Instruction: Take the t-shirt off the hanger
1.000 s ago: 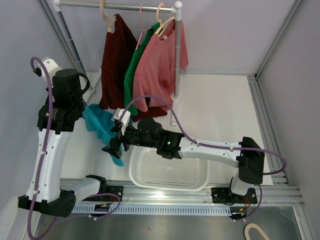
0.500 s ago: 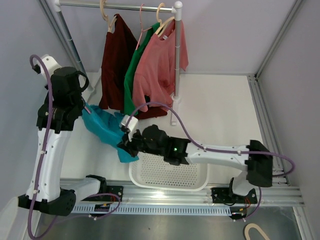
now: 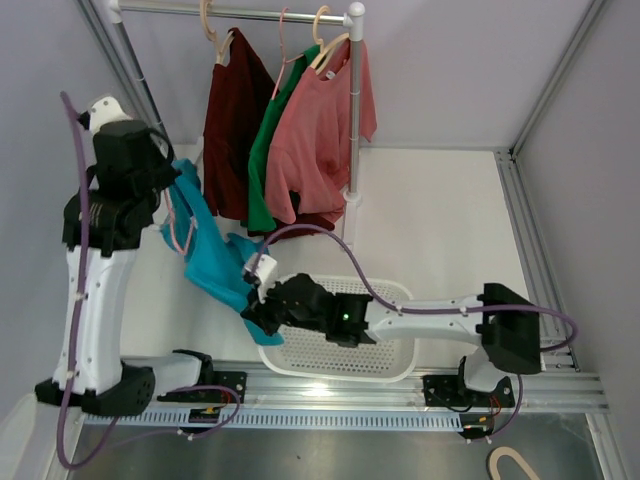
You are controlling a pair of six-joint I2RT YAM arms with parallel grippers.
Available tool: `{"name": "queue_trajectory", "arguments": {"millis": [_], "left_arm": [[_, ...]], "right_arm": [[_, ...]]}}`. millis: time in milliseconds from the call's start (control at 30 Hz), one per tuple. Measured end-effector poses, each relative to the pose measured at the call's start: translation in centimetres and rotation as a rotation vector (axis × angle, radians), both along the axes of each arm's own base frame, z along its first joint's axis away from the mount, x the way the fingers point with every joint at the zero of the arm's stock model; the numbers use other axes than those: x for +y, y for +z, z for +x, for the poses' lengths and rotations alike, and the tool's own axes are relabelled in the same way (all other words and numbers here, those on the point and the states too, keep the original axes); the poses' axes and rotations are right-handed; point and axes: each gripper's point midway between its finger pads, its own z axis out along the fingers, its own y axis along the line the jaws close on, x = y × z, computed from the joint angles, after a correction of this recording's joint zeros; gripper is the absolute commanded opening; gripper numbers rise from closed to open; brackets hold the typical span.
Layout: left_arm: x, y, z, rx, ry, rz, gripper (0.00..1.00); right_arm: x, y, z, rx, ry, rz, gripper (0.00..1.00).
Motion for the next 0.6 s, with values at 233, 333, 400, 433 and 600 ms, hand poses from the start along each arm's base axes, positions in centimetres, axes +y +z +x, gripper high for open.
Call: {"name": "queue_trajectory", "arguments": {"millis": [233,333,400,433,600], "left_arm": [[-2.5,2.6,-10.2,-0.110,-0.249,-0.107,0.01],[-2.0,6.7,-15.5,-0.244,-0.290,-0.111,0.01],[-1.4,8.1,-18.5,-0.329,-0.291,-0.113,0.01],[-0.9,8.1,-19.9,-0.357,-0.280,-0.107,0.01],[2.3,5.9,-22.1,-0.385,-0.139,-0.041,0.01]], "right_arm": [[5.9,6.0,8.2,-0.032,-0.034,0.072,0.00],[6.8,10.7,12.2,-0.078,-0.063,0.140,0.00],[6.8,14.6,15.2,-0.123,-0.100,0.199,0.00],[6.7,15.8,16.1,-0.139,-0.112,0.205,0.00],[6.5,20.6,16.5,-0.201,-0.101,0.221,0.00]]}}
